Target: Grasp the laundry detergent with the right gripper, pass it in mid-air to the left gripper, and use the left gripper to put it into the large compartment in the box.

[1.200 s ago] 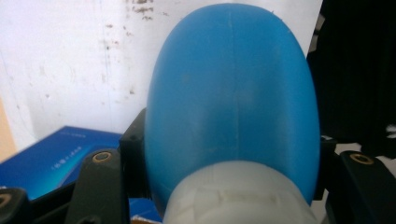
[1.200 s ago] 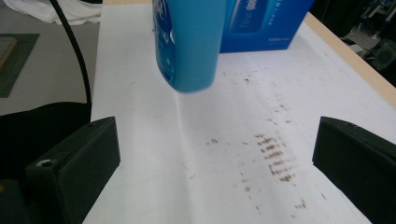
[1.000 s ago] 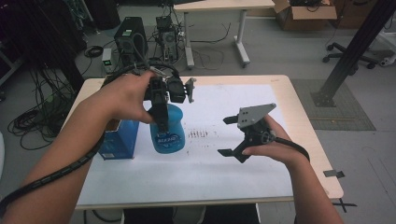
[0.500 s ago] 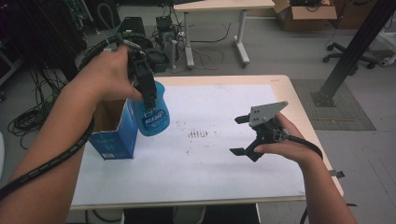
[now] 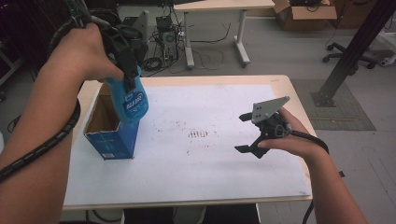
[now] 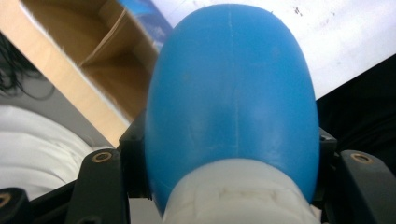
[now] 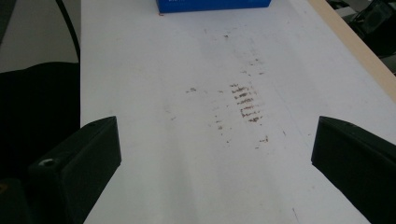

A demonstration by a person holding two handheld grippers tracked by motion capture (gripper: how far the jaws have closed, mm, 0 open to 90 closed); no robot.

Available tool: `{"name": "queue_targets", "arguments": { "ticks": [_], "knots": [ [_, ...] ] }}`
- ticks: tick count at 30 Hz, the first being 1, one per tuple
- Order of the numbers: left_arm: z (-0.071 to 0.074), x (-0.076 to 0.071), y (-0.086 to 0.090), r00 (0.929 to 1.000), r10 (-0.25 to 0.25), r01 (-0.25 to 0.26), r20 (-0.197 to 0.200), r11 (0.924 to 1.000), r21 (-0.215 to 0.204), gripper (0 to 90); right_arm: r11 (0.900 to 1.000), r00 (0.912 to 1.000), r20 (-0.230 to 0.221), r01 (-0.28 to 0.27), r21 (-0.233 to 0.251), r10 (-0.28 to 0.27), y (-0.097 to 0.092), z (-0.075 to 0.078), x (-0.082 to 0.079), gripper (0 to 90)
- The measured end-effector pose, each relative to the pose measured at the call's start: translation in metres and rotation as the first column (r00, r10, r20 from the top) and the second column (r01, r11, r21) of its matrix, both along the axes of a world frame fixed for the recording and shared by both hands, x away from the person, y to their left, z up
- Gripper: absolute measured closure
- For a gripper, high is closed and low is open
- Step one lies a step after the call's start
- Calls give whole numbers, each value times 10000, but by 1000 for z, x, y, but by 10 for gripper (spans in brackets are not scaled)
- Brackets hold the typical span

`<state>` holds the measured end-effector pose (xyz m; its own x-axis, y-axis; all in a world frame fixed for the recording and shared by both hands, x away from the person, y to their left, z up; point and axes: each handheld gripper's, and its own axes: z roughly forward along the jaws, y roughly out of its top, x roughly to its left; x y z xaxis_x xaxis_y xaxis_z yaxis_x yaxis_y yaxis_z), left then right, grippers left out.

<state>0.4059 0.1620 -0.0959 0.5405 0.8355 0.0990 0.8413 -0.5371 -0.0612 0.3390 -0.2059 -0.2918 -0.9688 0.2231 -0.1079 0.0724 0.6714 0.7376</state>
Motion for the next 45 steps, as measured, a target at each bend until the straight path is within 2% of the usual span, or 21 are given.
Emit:
{"name": "queue_targets", "arguments": {
  "ticks": [3,4,6,7,8,9,10,11,14,19,23,27,28,29,31,35,37,38,40,41,45],
  "knots": [
    [4,2,8,9993,380,-380,-27,9992,-102,385,9999,10000,-22,10,-120,-10,0,0,1,15],
    [7,4,16,9969,789,-789,13,9966,-226,385,9999,10000,-55,-7,-163,6,0,1,1,15],
    [8,4,19,9956,933,-933,4,9953,-244,385,9998,10000,-47,-15,-201,14,0,2,2,15],
    [10,6,26,9909,1343,-1343,-21,9905,-297,385,9996,10000,-46,-11,-268,9,0,4,2,15],
    [10,6,26,9909,1343,-1343,-21,9905,-297,385,9995,10000,-58,-18,-317,16,-1,5,3,15],
    [12,8,33,9830,1837,-1835,28,9823,-368,385,9993,10000,-60,-22,-385,19,-1,5,3,15],
    [12,8,36,9793,2025,-2021,67,9786,-392,385,9990,10000,-75,-2,-454,-1,-1,6,3,15],
    [12,8,36,9793,2025,-2021,67,9786,-392,385,9987,10000,-94,-11,-508,6,-1,7,4,15],
    [14,10,44,9700,2423,-2415,198,9697,-374,385,9976,9999,-170,-26,-694,14,-1,8,6,15],
    [14,10,51,9638,2652,-2640,275,9637,-407,385,9922,9994,-345,-111,-1245,68,0,9,10,21],
    [12,11,58,9582,2846,-2833,297,9582,-406,386,9798,9964,-730,-558,-1921,424,4,17,14,23],
    [8,12,63,9533,3005,-2997,299,9536,-294,385,9572,9869,-1343,-1223,-2623,892,9,21,15,26],
    [6,12,65,9492,3132,-3123,288,9495,-314,386,9553,9858,-1437,-1237,-2686,872,10,22,15,26],
    [6,12,65,9492,3132,-3123,288,9495,-314,386,9531,9844,-1538,-1260,-2751,857,11,22,16,28],
    [1,13,71,9395,3418,-3408,219,9393,-395,385,9440,9810,-1734,-1371,-3002,874,11,23,16,29],
    [-4,14,76,9373,3482,-3477,162,9372,-277,385,9336,9771,-1940,-1479,-3263,870,10,23,16,30],
    [-10,16,80,9315,3630,-3626,215,9317,-192,386,9237,9710,-2219,-1633,-3465,884,8,24,16,31],
    [-10,16,80,9315,3630,-3626,215,9317,-192,386,9237,9710,-2219,-1633,-3465,884,8,24,16,31],
    [-15,17,84,9246,3800,-3796,257,9249,-206,385,9141,9679,-2423,-1571,-3738,672,7,26,18,32],
    [-15,17,84,9246,3800,-3796,257,9249,-206,385,9141,9679,-2423,-1571,-3738,672,7,26,18,32],
    [-23,20,85,9238,3817,-3815,285,9243,-116,385,8984,9608,-2679,-1789,-4012,717,5,31,19,33]
  ]
}}
